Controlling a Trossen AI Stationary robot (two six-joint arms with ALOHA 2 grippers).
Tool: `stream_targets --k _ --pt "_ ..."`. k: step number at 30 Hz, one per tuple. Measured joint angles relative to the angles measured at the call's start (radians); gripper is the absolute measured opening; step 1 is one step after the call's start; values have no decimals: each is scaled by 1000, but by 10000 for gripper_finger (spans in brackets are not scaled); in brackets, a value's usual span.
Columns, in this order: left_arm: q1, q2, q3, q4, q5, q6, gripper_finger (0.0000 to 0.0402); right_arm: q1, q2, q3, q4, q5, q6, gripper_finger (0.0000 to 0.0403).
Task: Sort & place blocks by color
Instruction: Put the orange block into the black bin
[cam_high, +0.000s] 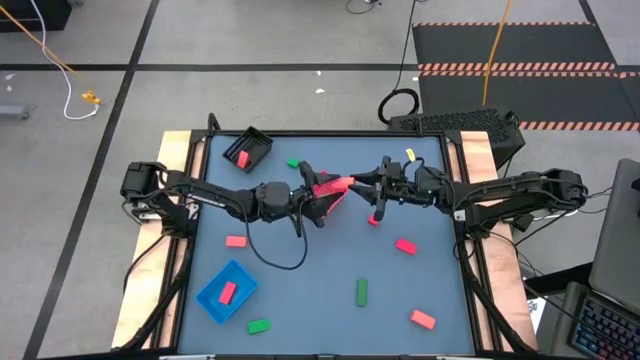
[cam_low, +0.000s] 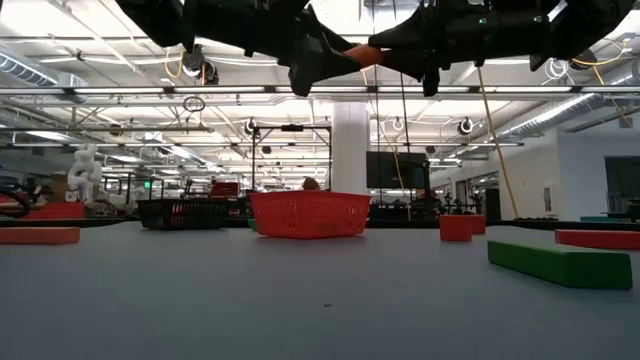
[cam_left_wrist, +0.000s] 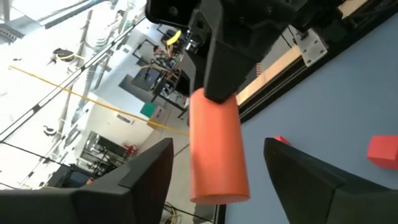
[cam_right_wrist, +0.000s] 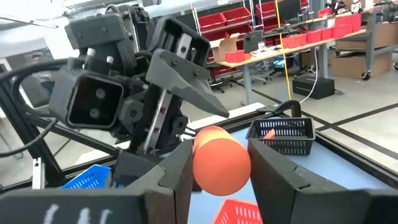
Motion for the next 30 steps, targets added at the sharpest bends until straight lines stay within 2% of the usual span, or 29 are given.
stream_targets --k 9,17,30 --pt "0 0 0 -6 -1 -23 186 0 0 0 0 0 0 121" --pt "0 0 0 -9 -3 -25 148 0 0 0 -2 0 0 121" --pt "1 0 0 -11 -10 -27 147 -1 0 0 0 -22 0 121"
